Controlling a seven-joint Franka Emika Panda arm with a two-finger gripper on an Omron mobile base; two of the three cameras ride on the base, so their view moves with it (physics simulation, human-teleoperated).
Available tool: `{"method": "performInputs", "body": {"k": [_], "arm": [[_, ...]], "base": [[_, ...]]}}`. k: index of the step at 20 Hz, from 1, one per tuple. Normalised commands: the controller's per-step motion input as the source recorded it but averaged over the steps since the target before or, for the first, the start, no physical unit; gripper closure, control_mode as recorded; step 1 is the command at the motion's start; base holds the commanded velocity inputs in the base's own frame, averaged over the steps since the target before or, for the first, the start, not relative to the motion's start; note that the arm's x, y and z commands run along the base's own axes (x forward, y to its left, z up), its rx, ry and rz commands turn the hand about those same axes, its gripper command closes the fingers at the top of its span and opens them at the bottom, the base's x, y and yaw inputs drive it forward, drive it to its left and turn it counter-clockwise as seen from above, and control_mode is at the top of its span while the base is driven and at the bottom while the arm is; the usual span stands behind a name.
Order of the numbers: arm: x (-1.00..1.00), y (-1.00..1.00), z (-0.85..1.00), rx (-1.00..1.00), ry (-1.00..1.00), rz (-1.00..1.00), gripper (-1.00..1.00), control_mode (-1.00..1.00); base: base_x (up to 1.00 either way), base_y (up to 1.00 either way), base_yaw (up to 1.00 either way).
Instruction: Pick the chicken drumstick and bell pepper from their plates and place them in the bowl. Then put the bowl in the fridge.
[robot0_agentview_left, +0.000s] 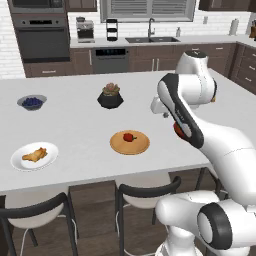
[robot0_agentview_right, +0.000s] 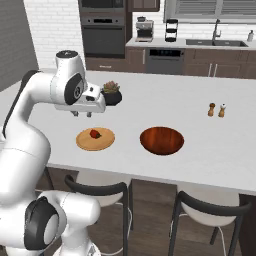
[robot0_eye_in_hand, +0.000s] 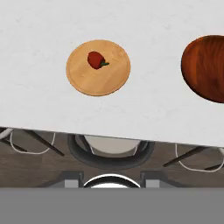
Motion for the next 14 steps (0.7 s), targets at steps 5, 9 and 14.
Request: {"method": "performInputs", "body": {"k": [5,9,14], "arm": [[-0.17,0.08,-0.34,-0.06,0.0,0.0,-1.0,-1.0],[0.16,0.33,-0.57,-0.22,0.0,0.11,-1.0,-1.0],[0.69,0.25,-0.38,-0.22,0.11,0.27,-1.0,-1.0]], "base": [[0.0,0.0,0.0],[0.0,0.0,0.0],[0.0,0.0,0.0]]}}
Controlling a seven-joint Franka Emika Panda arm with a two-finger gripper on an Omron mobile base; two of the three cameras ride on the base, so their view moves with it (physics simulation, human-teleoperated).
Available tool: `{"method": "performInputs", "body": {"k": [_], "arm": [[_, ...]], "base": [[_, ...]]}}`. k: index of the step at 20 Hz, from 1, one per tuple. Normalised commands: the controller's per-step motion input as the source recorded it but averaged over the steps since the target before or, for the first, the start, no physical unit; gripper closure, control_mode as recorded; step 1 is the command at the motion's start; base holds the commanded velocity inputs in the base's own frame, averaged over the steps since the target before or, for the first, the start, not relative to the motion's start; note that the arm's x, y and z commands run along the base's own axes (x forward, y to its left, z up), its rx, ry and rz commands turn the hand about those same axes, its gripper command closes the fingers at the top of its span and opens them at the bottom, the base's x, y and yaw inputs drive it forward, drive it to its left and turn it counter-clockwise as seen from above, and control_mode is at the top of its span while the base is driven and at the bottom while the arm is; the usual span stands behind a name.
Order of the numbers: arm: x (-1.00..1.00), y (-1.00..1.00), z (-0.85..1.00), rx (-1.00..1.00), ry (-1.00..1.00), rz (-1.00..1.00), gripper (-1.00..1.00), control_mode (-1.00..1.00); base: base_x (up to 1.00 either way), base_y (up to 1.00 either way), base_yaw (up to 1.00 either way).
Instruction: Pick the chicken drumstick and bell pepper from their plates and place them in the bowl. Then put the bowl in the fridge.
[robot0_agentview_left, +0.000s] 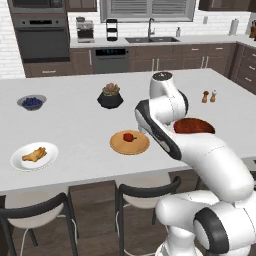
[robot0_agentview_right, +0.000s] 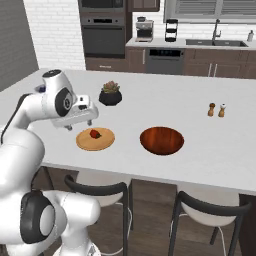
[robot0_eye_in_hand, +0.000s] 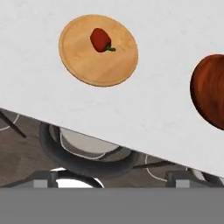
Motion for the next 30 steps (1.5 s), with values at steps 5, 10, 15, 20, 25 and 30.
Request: {"method": "performInputs", "body": {"k": [5,10,15,20,25,30], "arm": [[0.79,0.1,-0.26,-0.09,0.18,0.31,-1.0,-1.0],[0.55,0.04,-0.27,-0.03,0.09,0.3,-1.0,-1.0],[0.11,0.03,-0.38,0.0,-0.01,0.32,-1.0,-1.0],[0.41,0.02,-0.11,0.01,0.0,0.18,-1.0,-1.0],[0.31,0.04,-0.15,0.05,0.0,0.04,-1.0,-1.0],[0.36,0.14,-0.11,0.11,0.0,0.0,-1.0,-1.0]], "base": [[0.0,0.0,0.0],[0.0,0.0,0.0],[0.0,0.0,0.0],[0.0,0.0,0.0],[0.0,0.0,0.0],[0.0,0.0,0.0]]}}
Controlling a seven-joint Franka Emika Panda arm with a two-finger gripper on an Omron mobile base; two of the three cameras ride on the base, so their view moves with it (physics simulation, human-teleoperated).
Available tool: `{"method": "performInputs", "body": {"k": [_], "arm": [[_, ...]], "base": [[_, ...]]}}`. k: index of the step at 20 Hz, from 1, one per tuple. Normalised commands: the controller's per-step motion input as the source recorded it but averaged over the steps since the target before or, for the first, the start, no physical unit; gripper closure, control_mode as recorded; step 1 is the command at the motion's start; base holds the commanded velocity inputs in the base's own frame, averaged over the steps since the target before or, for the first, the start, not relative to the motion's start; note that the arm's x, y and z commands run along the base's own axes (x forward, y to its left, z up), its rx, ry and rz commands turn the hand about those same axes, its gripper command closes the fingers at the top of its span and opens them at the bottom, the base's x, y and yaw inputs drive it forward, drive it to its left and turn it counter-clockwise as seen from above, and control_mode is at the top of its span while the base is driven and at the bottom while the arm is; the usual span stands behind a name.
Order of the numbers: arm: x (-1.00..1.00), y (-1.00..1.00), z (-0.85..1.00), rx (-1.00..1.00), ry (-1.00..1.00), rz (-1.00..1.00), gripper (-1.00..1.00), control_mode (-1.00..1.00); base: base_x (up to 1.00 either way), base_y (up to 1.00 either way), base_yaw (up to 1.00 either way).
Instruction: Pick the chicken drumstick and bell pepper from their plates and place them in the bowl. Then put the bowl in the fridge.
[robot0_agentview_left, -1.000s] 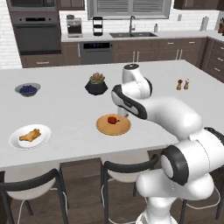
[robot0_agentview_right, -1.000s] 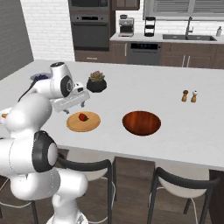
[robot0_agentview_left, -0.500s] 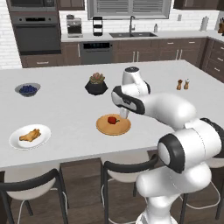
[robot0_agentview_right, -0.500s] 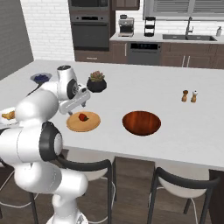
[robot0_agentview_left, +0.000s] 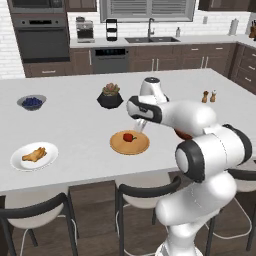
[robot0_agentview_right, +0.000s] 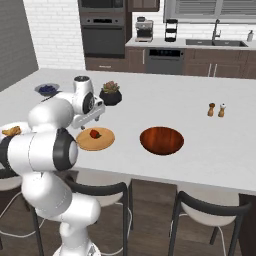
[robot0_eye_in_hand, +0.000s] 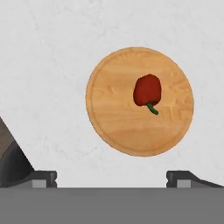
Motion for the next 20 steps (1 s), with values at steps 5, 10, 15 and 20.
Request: {"method": "performInputs", "body": {"k": [5,10,15,20], "arm": [[0.35,0.23,-0.31,0.03,0.0,-0.03,-1.0,-1.0],[0.22,0.15,-0.43,0.0,0.0,-0.08,-1.0,-1.0],[0.24,0.05,-0.32,0.0,0.0,-0.05,-1.0,-1.0],[0.36,0.0,-0.21,0.0,0.0,-0.01,-1.0,-1.0]], "base": [[0.0,0.0,0.0],[0.0,0.0,0.0],[0.0,0.0,0.0],[0.0,0.0,0.0]]}}
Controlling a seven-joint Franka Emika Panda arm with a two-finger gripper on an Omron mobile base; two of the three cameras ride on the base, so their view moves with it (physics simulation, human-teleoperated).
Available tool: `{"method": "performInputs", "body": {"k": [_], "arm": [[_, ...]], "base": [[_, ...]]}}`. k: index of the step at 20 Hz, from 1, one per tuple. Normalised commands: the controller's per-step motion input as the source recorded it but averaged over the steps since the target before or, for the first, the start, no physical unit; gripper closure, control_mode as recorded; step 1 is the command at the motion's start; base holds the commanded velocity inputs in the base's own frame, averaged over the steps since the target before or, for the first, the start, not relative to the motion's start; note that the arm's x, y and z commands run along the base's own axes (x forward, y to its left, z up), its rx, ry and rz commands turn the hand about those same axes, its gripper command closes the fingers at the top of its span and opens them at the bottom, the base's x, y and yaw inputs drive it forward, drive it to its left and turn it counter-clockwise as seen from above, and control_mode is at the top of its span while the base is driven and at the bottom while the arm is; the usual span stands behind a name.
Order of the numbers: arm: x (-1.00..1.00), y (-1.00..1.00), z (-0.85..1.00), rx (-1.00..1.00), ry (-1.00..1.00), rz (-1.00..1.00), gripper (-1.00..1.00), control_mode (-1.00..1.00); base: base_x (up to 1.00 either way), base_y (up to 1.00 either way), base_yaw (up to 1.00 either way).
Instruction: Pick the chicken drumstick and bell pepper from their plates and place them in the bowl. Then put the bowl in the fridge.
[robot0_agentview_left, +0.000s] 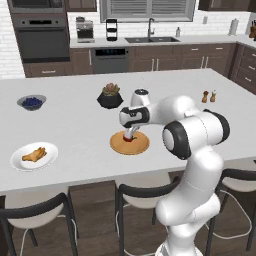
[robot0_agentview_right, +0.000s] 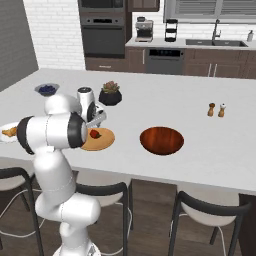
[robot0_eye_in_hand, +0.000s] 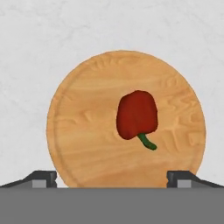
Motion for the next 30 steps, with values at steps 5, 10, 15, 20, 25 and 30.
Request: {"method": "performInputs", "body": {"k": [5,10,15,20,25,30], "arm": [[0.42,0.0,-0.22,0.0,0.0,0.0,-1.0,-1.0],[0.41,0.03,-0.29,0.0,0.04,-0.01,-1.0,-1.0],[0.21,0.06,-0.33,0.0,0.04,-0.04,-1.0,-1.0],[0.01,0.11,-0.26,0.0,0.01,-0.06,-1.0,-1.0],[0.03,0.08,-0.31,0.0,0.0,-0.03,-1.0,-1.0],[0.08,0.0,-0.24,0.0,0.0,0.0,1.0,-1.0]], "base": [[0.0,0.0,0.0],[0.0,0.0,0.0],[0.0,0.0,0.0],[0.0,0.0,0.0],[0.0,0.0,0.0],[0.0,0.0,0.0]]}}
